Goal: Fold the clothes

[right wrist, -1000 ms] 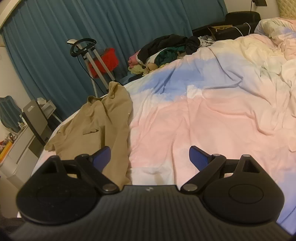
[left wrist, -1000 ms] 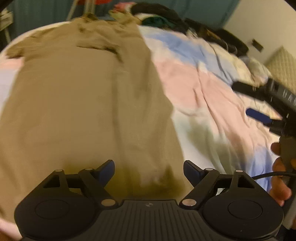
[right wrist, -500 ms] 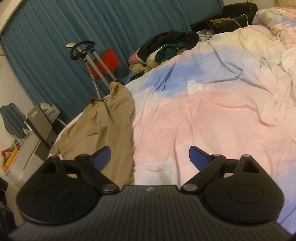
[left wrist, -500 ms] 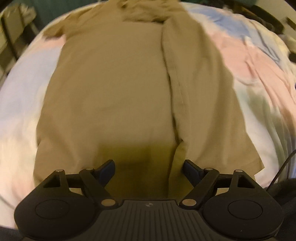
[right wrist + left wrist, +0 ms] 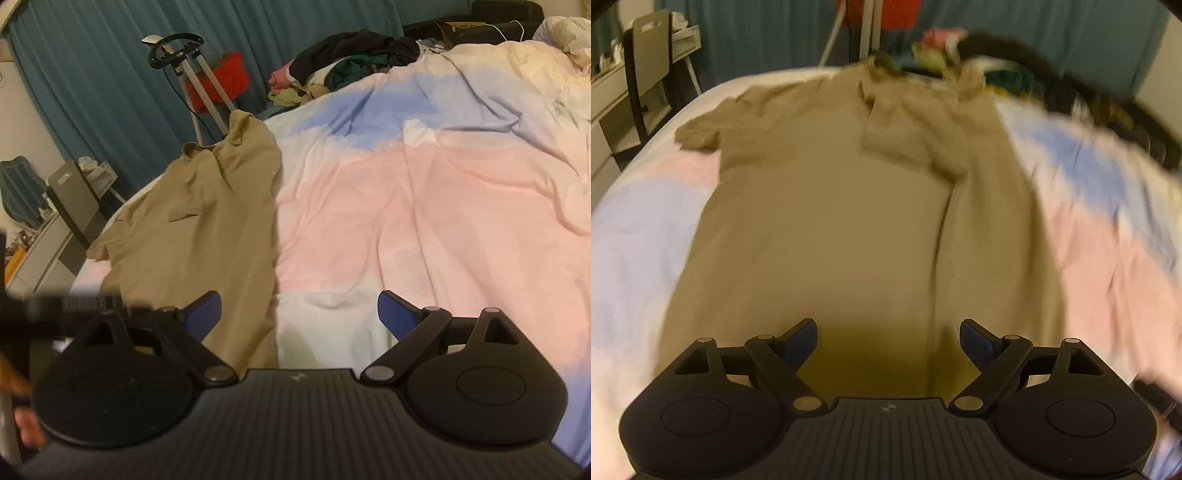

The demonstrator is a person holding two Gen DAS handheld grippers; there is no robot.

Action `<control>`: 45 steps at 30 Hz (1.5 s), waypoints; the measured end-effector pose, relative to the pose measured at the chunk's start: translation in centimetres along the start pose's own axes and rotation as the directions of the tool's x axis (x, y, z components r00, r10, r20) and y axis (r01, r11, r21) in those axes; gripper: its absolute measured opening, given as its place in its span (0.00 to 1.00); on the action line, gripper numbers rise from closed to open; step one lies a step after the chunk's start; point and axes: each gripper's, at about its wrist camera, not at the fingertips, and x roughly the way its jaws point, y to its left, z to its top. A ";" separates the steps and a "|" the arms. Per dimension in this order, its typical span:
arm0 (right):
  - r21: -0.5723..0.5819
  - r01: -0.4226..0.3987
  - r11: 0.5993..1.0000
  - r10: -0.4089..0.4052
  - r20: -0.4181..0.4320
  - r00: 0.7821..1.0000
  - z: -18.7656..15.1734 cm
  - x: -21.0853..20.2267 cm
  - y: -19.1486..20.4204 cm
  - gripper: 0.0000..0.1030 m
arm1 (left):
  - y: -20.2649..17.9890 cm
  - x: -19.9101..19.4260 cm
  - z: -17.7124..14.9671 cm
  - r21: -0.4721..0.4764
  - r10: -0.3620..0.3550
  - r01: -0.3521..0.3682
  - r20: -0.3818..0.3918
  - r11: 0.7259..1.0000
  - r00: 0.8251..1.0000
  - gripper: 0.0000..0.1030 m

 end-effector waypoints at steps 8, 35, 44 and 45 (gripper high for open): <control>-0.032 -0.085 0.996 0.087 0.086 0.992 0.8 1.5 0.1 0.90 | -0.4 -5.0 -1.6 0.021 -0.074 0.071 0.173 0.997 0.982 0.88; -0.692 -0.291 0.661 0.287 -0.126 0.950 3.8 26.9 34.3 0.79 | 13.4 -4.5 0.1 -0.076 0.001 0.026 0.338 0.997 0.941 1.00; -0.758 -0.039 0.651 0.187 0.109 0.976 -0.5 34.2 40.6 0.82 | 16.8 0.0 1.2 -0.293 0.193 -0.101 0.305 0.951 0.932 0.99; -0.739 -0.011 0.674 0.161 0.132 0.978 -0.1 34.6 40.5 0.81 | 17.2 0.2 1.3 -0.315 0.199 -0.101 0.299 0.944 0.933 0.99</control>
